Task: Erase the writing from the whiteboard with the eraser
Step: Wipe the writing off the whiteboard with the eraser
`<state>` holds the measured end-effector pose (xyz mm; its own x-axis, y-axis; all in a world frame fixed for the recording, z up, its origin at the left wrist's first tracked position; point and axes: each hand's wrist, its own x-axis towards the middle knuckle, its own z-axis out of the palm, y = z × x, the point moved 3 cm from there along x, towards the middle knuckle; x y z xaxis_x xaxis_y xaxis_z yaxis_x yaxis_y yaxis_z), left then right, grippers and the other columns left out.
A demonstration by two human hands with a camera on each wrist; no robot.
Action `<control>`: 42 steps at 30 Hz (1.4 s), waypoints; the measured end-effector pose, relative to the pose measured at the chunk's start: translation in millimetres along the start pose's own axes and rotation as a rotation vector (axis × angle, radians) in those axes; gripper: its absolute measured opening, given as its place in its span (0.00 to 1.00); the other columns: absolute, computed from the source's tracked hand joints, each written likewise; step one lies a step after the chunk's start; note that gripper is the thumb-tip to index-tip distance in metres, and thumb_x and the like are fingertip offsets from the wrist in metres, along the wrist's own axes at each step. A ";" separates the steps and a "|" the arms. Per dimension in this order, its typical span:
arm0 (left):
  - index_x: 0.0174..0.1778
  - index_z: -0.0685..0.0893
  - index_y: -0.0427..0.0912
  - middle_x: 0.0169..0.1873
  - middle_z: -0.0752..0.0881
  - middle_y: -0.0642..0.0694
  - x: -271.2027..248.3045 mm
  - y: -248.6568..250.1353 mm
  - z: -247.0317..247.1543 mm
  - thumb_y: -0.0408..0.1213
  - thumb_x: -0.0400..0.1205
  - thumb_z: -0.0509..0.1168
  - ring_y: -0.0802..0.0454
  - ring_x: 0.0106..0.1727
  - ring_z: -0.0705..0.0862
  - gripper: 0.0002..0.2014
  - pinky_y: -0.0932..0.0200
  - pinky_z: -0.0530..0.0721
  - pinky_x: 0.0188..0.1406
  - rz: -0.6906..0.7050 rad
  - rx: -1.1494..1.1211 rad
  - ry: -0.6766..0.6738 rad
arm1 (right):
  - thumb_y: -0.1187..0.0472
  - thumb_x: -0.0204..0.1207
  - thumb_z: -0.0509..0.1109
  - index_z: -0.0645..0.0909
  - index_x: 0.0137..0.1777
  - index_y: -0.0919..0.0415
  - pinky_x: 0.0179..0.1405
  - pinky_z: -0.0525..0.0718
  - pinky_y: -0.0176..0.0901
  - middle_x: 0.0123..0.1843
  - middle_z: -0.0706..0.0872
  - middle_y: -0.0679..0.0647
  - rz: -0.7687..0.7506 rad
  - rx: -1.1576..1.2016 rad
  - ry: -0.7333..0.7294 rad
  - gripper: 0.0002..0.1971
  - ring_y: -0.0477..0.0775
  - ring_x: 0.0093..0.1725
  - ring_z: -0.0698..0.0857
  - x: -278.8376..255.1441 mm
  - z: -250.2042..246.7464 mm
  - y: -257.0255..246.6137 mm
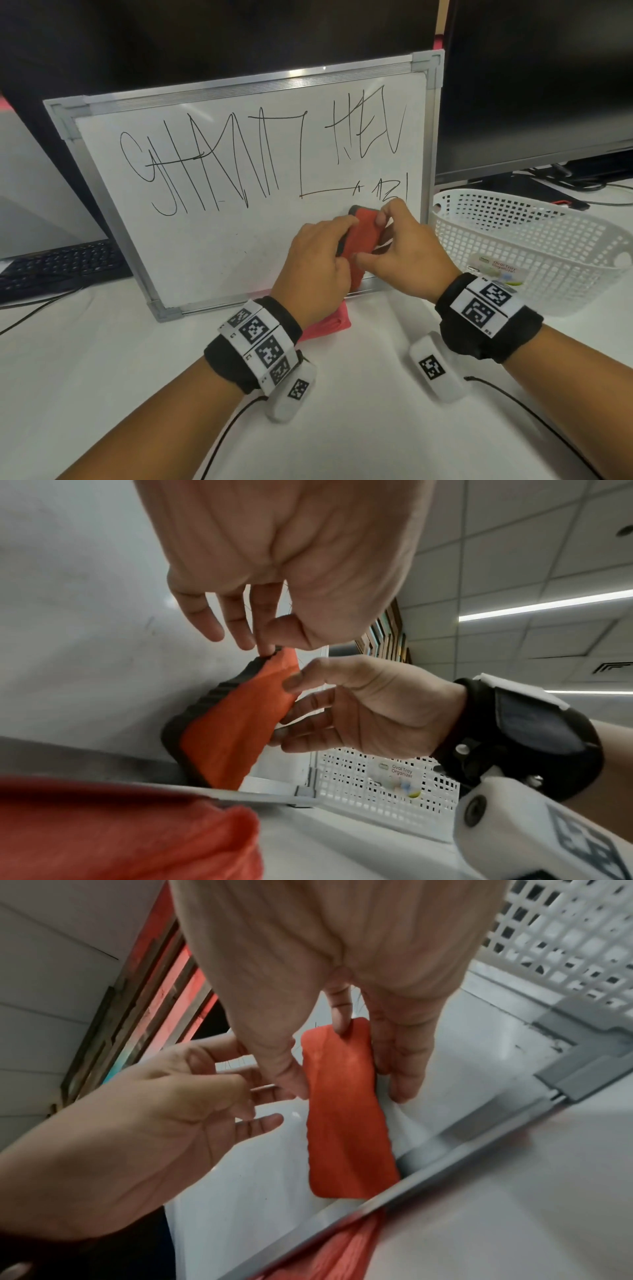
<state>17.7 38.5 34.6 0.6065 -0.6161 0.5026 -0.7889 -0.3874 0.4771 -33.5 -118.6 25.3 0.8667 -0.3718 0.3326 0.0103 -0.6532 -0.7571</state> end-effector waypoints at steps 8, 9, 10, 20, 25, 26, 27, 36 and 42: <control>0.67 0.81 0.42 0.59 0.88 0.51 8.5 -1.7 -7.3 0.18 0.76 0.56 0.61 0.64 0.85 0.26 0.68 0.81 0.64 -0.036 -0.229 -0.056 | 0.46 0.60 0.87 0.62 0.57 0.48 0.34 0.71 0.36 0.53 0.77 0.54 -0.066 -0.165 0.105 0.37 0.55 0.47 0.79 7.5 1.1 0.8; 0.68 0.81 0.42 0.59 0.89 0.51 8.4 -3.1 -7.9 0.18 0.77 0.56 0.62 0.64 0.85 0.26 0.69 0.80 0.64 -0.038 -0.227 -0.078 | 0.47 0.61 0.87 0.62 0.58 0.48 0.34 0.72 0.38 0.54 0.76 0.54 -0.067 -0.199 0.098 0.37 0.56 0.47 0.79 7.3 0.7 0.9; 0.69 0.81 0.42 0.59 0.89 0.51 8.1 -4.9 -9.0 0.19 0.78 0.56 0.61 0.65 0.84 0.25 0.70 0.79 0.63 -0.037 -0.210 -0.100 | 0.48 0.61 0.86 0.62 0.59 0.48 0.35 0.76 0.41 0.54 0.76 0.55 -0.066 -0.235 0.091 0.37 0.57 0.47 0.79 7.2 0.5 1.2; 0.72 0.83 0.52 0.57 0.89 0.54 -24.1 -50.5 -28.3 0.43 0.85 0.63 0.54 0.59 0.86 0.18 0.47 0.85 0.64 -0.005 0.167 -0.335 | 0.49 0.63 0.85 0.60 0.61 0.56 0.34 0.83 0.50 0.43 0.78 0.55 0.108 -0.461 0.010 0.38 0.60 0.39 0.82 3.4 -13.6 8.5; 0.68 0.86 0.53 0.48 0.90 0.55 -35.8 -69.5 -36.6 0.40 0.86 0.63 0.58 0.47 0.87 0.15 0.53 0.88 0.54 0.001 0.251 -0.471 | 0.49 0.71 0.79 0.61 0.59 0.55 0.29 0.75 0.44 0.38 0.76 0.52 0.061 -0.417 0.102 0.30 0.54 0.34 0.79 6.4 -19.8 6.0; 0.67 0.87 0.54 0.47 0.90 0.56 -37.9 -73.3 -37.5 0.40 0.86 0.62 0.59 0.46 0.87 0.15 0.54 0.88 0.52 -0.004 0.263 -0.497 | 0.49 0.72 0.78 0.61 0.59 0.56 0.31 0.77 0.46 0.39 0.77 0.53 0.057 -0.410 0.119 0.29 0.57 0.35 0.80 7.8 -21.6 5.3; 0.66 0.87 0.54 0.46 0.90 0.56 -39.7 -76.5 -38.6 0.40 0.86 0.62 0.60 0.44 0.86 0.15 0.55 0.88 0.51 -0.008 0.268 -0.516 | 0.48 0.72 0.78 0.61 0.60 0.55 0.32 0.78 0.47 0.40 0.78 0.54 0.055 -0.412 0.126 0.29 0.59 0.36 0.81 8.7 -22.8 5.0; 0.55 0.90 0.53 0.42 0.87 0.55 -43.1 -79.4 -36.9 0.42 0.81 0.62 0.58 0.42 0.82 0.13 0.51 0.85 0.49 0.017 0.281 -0.513 | 0.45 0.71 0.78 0.62 0.62 0.54 0.36 0.85 0.53 0.46 0.82 0.57 0.072 -0.455 0.102 0.31 0.60 0.38 0.83 13.5 -28.9 8.1; 0.53 0.91 0.49 0.40 0.88 0.53 -36.4 -74.8 -35.7 0.41 0.79 0.61 0.57 0.40 0.81 0.14 0.52 0.84 0.48 0.019 0.263 -0.464 | 0.43 0.70 0.79 0.61 0.63 0.52 0.37 0.85 0.53 0.50 0.81 0.59 0.122 -0.494 0.035 0.33 0.61 0.40 0.84 12.2 -24.6 14.1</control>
<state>58.1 114.4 6.3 0.5310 -0.8403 0.1093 -0.8338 -0.4951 0.2443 -35.1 -148.5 32.4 0.8297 -0.4809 0.2833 -0.3343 -0.8346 -0.4378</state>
